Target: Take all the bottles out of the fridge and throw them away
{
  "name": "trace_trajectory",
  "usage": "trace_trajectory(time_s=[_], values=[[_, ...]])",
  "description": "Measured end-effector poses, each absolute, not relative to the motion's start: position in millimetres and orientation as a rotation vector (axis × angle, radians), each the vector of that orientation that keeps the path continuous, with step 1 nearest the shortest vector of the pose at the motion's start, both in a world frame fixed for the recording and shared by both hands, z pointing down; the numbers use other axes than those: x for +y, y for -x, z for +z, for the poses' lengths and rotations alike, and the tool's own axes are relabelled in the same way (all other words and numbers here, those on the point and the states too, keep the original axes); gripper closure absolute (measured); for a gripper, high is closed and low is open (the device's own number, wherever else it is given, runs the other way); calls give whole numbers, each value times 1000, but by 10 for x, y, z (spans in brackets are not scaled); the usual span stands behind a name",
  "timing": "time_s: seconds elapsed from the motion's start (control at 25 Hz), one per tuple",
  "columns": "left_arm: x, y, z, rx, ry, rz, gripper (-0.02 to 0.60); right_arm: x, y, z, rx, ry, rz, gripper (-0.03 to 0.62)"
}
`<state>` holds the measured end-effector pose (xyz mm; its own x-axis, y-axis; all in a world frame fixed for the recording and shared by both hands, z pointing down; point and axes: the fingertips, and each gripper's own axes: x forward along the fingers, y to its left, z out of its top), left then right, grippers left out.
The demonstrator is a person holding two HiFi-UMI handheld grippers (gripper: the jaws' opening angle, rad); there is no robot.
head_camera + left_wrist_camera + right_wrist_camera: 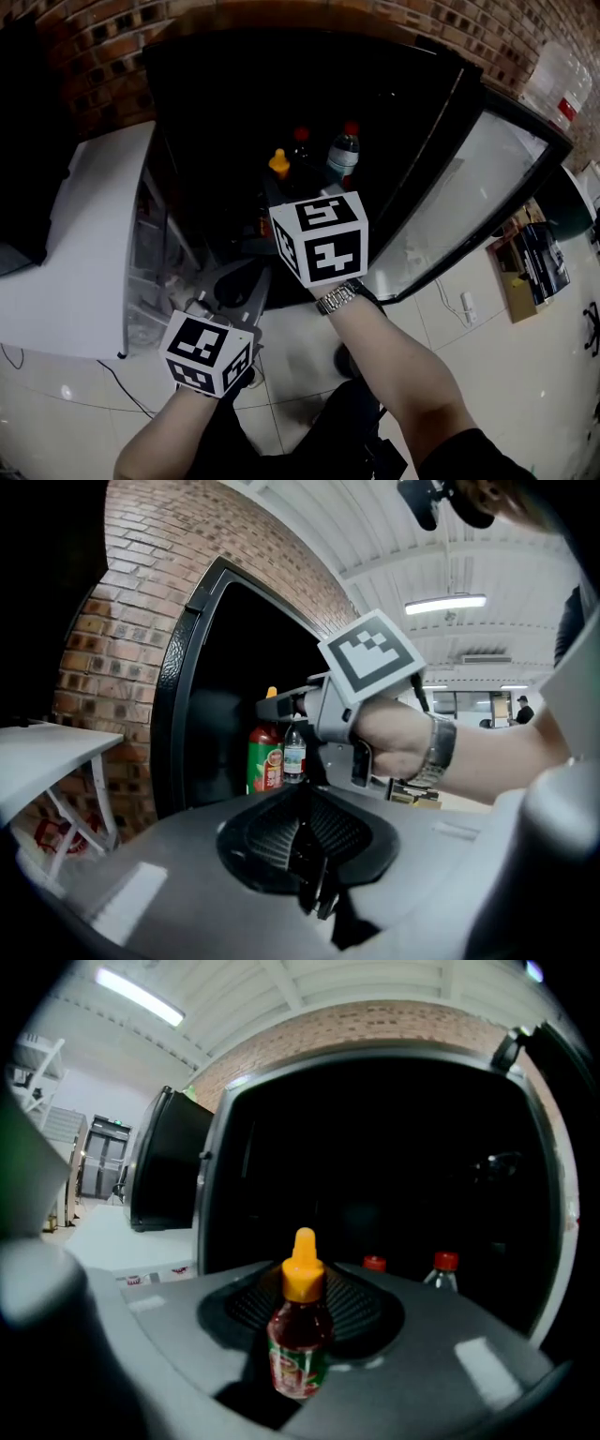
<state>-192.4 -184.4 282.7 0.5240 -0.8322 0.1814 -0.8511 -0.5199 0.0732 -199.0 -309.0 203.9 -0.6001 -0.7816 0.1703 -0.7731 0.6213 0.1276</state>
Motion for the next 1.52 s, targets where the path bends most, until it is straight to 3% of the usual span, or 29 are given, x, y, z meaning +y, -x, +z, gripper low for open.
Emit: trace_trajectory(time_s=[0.72,1.2,1.52], values=[[-1021,499,3451,-1288,-2621,318,575,-1604,152,3032,-2457,-1328,110,456],[-649,-439,4295,-1133,-2586,405,575,-1017,-936,4504,-2232,-1294,352,456],[-566,-624,4817,-1084,-2521,472,575,-922,-1239,5410,-2125,-1258,486,456]])
